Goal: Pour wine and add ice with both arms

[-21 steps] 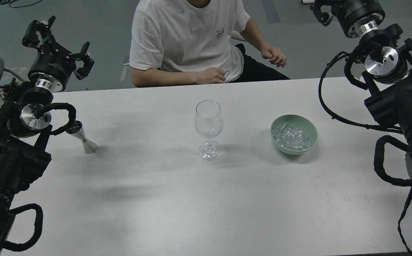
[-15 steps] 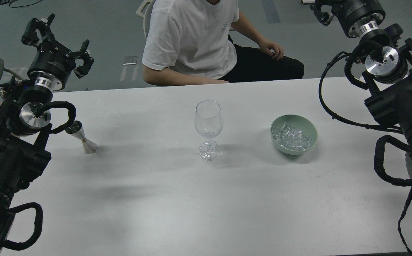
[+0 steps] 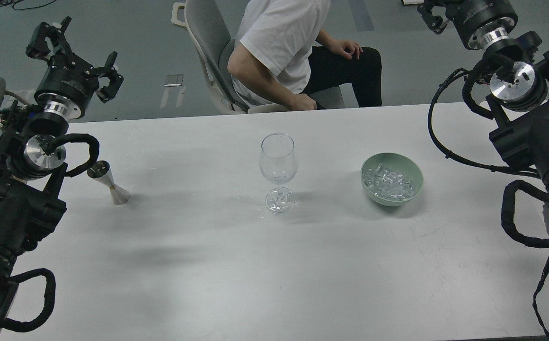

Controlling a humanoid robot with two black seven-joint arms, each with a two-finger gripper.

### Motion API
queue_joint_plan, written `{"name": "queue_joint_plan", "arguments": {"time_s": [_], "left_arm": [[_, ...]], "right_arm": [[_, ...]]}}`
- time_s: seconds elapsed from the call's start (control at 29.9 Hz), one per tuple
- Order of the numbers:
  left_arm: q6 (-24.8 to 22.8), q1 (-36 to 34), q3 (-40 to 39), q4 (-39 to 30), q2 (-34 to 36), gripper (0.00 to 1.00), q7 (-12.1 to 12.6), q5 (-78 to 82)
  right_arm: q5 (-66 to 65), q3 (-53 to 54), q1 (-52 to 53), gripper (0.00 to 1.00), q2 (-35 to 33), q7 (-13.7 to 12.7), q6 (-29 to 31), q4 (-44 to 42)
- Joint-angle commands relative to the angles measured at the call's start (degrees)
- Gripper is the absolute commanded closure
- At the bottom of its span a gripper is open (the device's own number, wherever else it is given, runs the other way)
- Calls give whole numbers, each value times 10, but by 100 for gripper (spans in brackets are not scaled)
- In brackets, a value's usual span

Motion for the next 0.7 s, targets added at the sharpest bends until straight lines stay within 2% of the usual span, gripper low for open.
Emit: {"name": "queue_joint_plan", "arguments": {"time_s": [0.0, 0.27, 0.33, 0.37, 0.43, 0.5, 0.67], "left_arm": [[0, -10, 4, 7, 14, 2, -1, 6], [1, -9, -3, 9, 25, 2, -5, -2], [1, -10, -3, 9, 24, 2, -32, -2], [1, -9, -2, 9, 23, 2, -58, -1], [1, -8, 8, 8, 21, 2, -84, -1], [5, -9, 8, 6, 15, 2, -85, 0], [8, -24, 30, 2, 6, 2, -66, 0]], "right_arm": [[0, 1, 2, 0, 0, 0, 0, 0], [0, 1, 2, 0, 0, -3, 1, 3], [0, 1, 2, 0, 0, -3, 4, 3], [0, 1, 1, 0, 0, -3, 3, 3], [0, 0, 3, 0, 2, -3, 2, 3], [0, -1, 9, 0, 2, -3, 1, 1], [0, -6, 23, 0, 5, -3, 1, -4]]}}
